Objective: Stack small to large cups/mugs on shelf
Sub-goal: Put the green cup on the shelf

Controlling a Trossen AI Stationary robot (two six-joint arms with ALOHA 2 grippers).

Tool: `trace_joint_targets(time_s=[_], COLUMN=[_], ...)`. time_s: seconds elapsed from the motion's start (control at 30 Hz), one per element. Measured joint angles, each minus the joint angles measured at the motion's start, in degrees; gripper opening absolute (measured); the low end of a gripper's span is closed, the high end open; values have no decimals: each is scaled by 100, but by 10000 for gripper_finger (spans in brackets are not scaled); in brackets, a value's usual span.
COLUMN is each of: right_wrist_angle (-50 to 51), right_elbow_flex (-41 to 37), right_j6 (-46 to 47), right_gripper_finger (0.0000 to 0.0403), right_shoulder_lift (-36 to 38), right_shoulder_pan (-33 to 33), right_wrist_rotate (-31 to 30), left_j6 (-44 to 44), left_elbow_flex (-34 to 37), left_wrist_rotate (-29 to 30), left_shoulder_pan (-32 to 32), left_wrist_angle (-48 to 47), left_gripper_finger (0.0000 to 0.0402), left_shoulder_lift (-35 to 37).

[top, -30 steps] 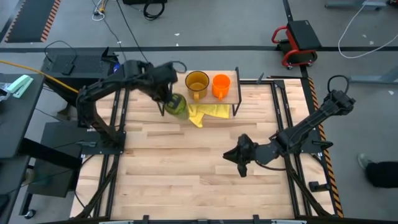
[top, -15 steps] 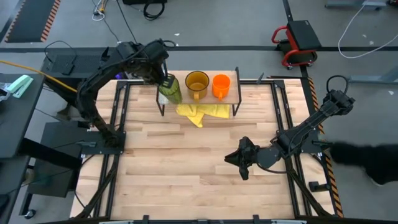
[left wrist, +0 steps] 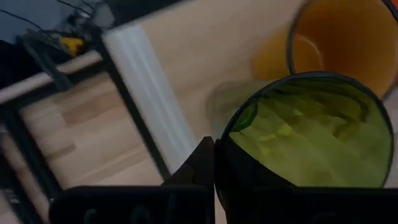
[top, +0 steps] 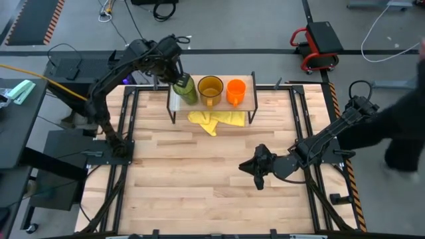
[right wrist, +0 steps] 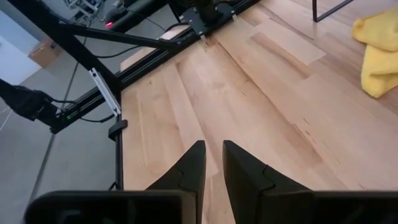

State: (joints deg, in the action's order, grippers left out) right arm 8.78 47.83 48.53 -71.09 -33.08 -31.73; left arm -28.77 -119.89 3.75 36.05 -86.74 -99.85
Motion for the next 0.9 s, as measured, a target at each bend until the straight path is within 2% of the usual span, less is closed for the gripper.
trace_joint_targets(time_s=[0.17,0.33,0.53,0.9], right_wrist_angle=[28,79,103,164], right_elbow_flex=[0,0,2,2], right_j6=[79,79,81,94], right_gripper_finger=[61,61,61,61], right_shoulder_lift=[0,0,0,0], right_shoulder_pan=[2,2,0,7], right_wrist_rotate=[0,0,0,0], left_j6=[26,121,141,65], left_elbow_flex=[-715,-1188,-1229,-1238], left_wrist_rotate=[238,138,10,93], left_shoulder_pan=[147,144,129,182], left_wrist_angle=[-276,-346,-330,-327], left_gripper_finger=[12,12,12,12], left_shoulder_lift=[-203,-507,-740,-665])
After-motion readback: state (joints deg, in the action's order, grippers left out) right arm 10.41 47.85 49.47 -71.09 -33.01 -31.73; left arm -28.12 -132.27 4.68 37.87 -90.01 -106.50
